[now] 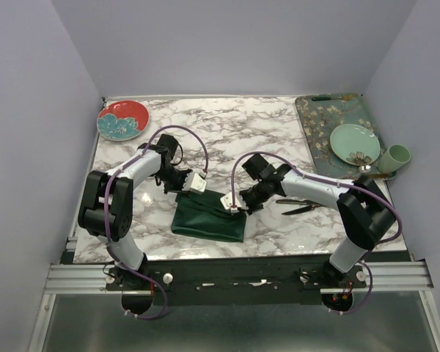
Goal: Fold the napkin into a case and place the utensils inside
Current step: Fold the lower triangle-folded napkin at the center of the board.
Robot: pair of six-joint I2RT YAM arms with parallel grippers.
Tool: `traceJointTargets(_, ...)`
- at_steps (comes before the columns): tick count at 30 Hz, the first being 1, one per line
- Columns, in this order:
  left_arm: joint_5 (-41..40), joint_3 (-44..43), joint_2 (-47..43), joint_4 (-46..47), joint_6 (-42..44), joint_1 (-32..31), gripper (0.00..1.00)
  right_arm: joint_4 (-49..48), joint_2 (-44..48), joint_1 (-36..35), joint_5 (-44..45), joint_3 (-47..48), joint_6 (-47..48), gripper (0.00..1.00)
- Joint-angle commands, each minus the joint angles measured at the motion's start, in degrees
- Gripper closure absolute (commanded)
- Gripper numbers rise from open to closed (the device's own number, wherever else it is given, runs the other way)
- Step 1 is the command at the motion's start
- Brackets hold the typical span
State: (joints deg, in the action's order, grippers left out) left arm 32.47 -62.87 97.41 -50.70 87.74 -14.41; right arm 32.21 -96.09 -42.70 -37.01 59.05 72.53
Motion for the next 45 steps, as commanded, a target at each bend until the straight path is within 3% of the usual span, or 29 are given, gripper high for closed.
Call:
traceJointTargets(1, -2.0, 0.1, -1.0, 0.2, -3.4, -0.5, 1.0, 1.6, 1.4, -0.1, 2.5, -1.2, 3.3, 0.99)
traceJointTargets(26, -3.0, 1.1, 0.2, 0.2, -4.5, -0.9, 0.94, 0.7, -1.6, -0.2, 10.6, -1.3, 6.0, 0.99)
traceJointTargets(29, -3.1, 0.9, 0.2, -0.2, -5.4, -0.8, 0.88, 0.6, -2.4, -0.1, 10.8, -1.0, 6.4, 0.99)
traceJointTargets(32, -1.9, 0.7, -1.2, -1.2, -7.1, 0.0, 0.74, 0.6, -3.2, -0.2, 11.1, -1.0, 7.4, 0.99)
traceJointTargets(37, 6.0, -1.7, -5.0, -1.6, -17.8, 4.2, 0.66, 0.5, -4.7, -0.2, 13.1, -0.6, 9.7, 0.99)
traceJointTargets(45, 11.3, -7.9, -0.9, 3.8, -41.7, 6.2, 0.56, -1.3, -7.9, -0.1, 16.3, 1.5, 12.8, 0.99)
